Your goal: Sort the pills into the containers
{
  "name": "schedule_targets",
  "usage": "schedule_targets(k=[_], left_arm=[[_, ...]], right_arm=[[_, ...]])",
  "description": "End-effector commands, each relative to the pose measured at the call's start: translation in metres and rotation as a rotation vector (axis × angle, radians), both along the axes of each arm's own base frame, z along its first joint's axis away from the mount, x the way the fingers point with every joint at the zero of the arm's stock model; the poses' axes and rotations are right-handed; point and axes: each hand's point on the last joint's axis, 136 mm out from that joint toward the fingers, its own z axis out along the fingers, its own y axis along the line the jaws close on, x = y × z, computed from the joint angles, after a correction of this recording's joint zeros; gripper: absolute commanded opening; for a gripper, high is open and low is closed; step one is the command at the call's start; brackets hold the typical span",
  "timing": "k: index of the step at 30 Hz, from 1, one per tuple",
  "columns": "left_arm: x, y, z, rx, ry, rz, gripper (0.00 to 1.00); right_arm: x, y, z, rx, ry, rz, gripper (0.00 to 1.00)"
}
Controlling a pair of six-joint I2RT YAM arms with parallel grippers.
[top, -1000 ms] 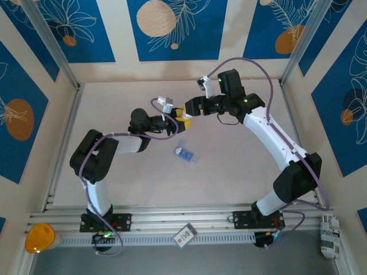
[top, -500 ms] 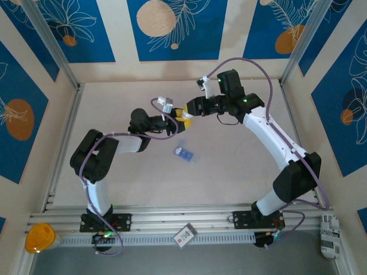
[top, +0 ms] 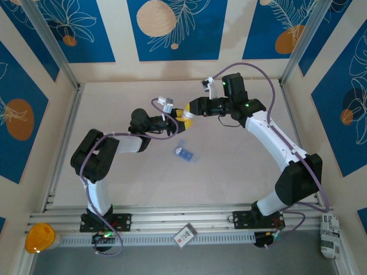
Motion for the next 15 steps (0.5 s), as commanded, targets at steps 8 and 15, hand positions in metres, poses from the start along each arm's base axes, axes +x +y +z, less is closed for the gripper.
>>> schedule_targets(k=[8, 15], left_arm=[[0.000, 0.003, 0.021, -0.043, -0.098, -0.002, 0.00], [-0.001, 0.003, 0.021, -0.045, -0.105, -0.002, 0.00]], right_arm=[[-0.012, 0.005, 0.018, 0.049, -0.056, 0.019, 0.32], [-0.006, 0.000, 0.019, -0.026, -0.125, 0.015, 0.32]])
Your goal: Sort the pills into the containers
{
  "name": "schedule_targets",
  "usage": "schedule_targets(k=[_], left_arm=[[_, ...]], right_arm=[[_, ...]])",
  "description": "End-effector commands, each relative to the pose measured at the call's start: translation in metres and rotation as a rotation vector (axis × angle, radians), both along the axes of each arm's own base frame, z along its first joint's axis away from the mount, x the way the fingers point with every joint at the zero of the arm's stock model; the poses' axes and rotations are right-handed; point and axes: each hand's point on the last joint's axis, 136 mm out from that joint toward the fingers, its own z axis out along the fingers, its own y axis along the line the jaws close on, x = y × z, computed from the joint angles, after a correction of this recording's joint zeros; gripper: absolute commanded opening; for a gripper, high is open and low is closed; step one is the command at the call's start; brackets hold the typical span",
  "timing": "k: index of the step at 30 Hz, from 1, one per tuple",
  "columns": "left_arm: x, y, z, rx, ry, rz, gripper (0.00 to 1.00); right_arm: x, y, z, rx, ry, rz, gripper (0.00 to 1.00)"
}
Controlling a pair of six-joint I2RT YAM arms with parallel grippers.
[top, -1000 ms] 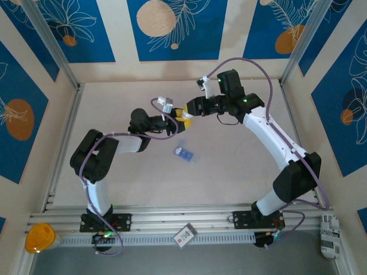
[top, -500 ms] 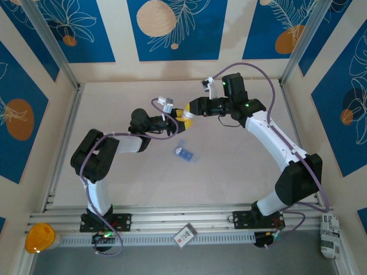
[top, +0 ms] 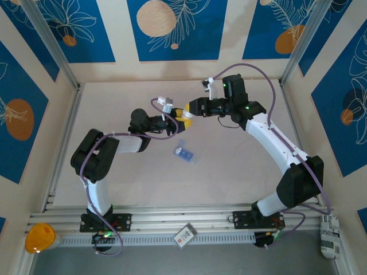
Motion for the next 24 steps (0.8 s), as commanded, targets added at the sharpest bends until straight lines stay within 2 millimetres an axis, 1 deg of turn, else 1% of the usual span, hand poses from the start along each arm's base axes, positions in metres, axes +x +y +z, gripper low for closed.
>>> schedule_targets(k=[1, 7, 14, 20, 24], left_arm=[[-0.001, 0.002, 0.018, -0.036, -0.086, -0.003, 0.00], [0.000, 0.003, 0.021, -0.041, -0.094, -0.001, 0.00], [0.000, 0.002, 0.026, -0.047, -0.103, 0.000, 0.00], [0.002, 0.003, 0.029, -0.054, -0.109, 0.015, 0.00], [0.006, 0.004, 0.032, -0.063, -0.119, 0.043, 0.00]], right_arm=[[-0.005, -0.002, 0.013, -0.028, -0.062, 0.016, 0.31], [-0.010, -0.005, 0.001, -0.045, -0.055, 0.019, 0.31], [-0.015, -0.005, -0.013, -0.040, 0.002, 0.016, 0.31], [-0.021, 0.003, -0.023, -0.024, 0.069, 0.022, 0.31], [-0.020, 0.008, -0.036, -0.027, 0.150, -0.016, 0.31]])
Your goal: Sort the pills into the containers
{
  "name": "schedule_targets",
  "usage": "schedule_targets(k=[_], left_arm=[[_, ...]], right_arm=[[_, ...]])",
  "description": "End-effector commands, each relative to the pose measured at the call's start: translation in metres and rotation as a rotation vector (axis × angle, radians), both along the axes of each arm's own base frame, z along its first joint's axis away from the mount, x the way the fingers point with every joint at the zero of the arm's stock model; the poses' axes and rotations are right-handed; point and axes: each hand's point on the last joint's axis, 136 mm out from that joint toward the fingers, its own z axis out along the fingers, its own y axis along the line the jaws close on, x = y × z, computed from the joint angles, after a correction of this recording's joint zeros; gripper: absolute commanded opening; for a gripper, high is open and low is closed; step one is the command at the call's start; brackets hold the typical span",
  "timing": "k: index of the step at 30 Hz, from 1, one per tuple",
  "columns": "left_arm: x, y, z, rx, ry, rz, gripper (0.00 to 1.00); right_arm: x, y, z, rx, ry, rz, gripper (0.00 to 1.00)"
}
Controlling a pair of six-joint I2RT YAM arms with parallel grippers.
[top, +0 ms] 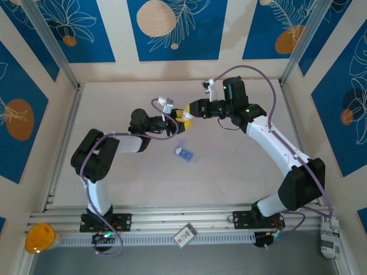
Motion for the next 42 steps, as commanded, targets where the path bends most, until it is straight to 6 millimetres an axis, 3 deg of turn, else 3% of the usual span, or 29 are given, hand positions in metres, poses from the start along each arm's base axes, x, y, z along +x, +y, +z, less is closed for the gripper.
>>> schedule_targets(k=[1, 9, 19, 26, 42], left_arm=[[0.009, 0.005, 0.034, -0.072, -0.118, 0.065, 0.00], [0.015, 0.010, 0.036, -0.051, -0.160, 0.165, 0.00], [0.021, 0.018, 0.038, 0.006, -0.246, 0.355, 0.00], [0.024, 0.018, 0.039, 0.002, -0.245, 0.374, 0.00], [0.031, 0.017, 0.013, 0.057, -0.203, 0.399, 0.00]], right_arm=[[-0.015, 0.008, -0.035, -0.035, 0.163, -0.011, 0.31], [-0.017, 0.021, -0.060, -0.117, 0.235, -0.085, 0.32], [-0.013, 0.022, -0.081, -0.165, 0.288, -0.219, 0.32], [-0.013, 0.026, -0.077, -0.160, 0.277, -0.254, 0.33], [-0.005, 0.021, -0.057, -0.171, 0.251, -0.274, 0.46]])
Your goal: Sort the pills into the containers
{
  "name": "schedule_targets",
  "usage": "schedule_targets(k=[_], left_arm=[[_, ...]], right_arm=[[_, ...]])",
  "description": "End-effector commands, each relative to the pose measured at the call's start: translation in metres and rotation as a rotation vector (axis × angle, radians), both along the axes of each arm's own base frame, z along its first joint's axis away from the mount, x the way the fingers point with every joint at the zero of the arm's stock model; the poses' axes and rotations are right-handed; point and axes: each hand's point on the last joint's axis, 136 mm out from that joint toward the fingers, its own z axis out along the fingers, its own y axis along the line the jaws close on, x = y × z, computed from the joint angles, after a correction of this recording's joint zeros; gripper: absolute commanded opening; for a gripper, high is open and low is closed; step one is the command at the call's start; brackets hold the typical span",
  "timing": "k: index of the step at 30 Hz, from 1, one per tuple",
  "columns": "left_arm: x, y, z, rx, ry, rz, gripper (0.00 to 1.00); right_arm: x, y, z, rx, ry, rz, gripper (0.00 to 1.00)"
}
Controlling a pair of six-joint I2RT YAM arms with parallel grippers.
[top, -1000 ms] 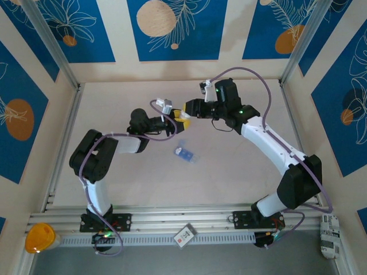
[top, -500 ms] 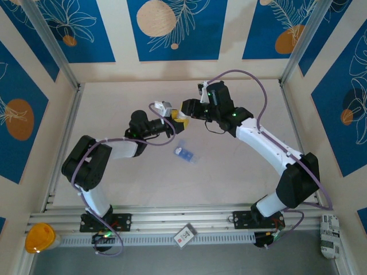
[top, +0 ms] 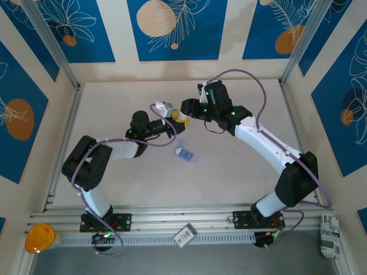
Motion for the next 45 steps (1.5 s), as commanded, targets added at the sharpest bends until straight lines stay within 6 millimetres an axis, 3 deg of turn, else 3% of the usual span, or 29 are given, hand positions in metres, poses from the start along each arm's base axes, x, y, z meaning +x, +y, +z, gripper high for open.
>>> schedule_targets(k=[1, 10, 14, 21, 45], left_arm=[[0.004, 0.005, 0.039, -0.064, -0.128, 0.061, 0.00], [0.005, 0.005, 0.035, -0.061, -0.118, 0.064, 0.00], [0.006, 0.006, 0.034, -0.062, -0.116, 0.067, 0.00], [0.006, 0.006, 0.037, -0.063, -0.129, 0.068, 0.00], [0.001, 0.014, 0.053, -0.065, -0.143, 0.095, 0.00]], right_arm=[[-0.027, 0.008, -0.027, -0.057, 0.135, 0.072, 0.46], [-0.021, 0.002, -0.005, -0.034, 0.103, 0.060, 0.57], [-0.019, -0.001, 0.007, -0.027, 0.080, 0.059, 0.67], [-0.018, -0.020, 0.029, 0.009, 0.046, 0.032, 0.79], [-0.026, -0.079, 0.118, 0.068, -0.077, -0.203, 0.87]])
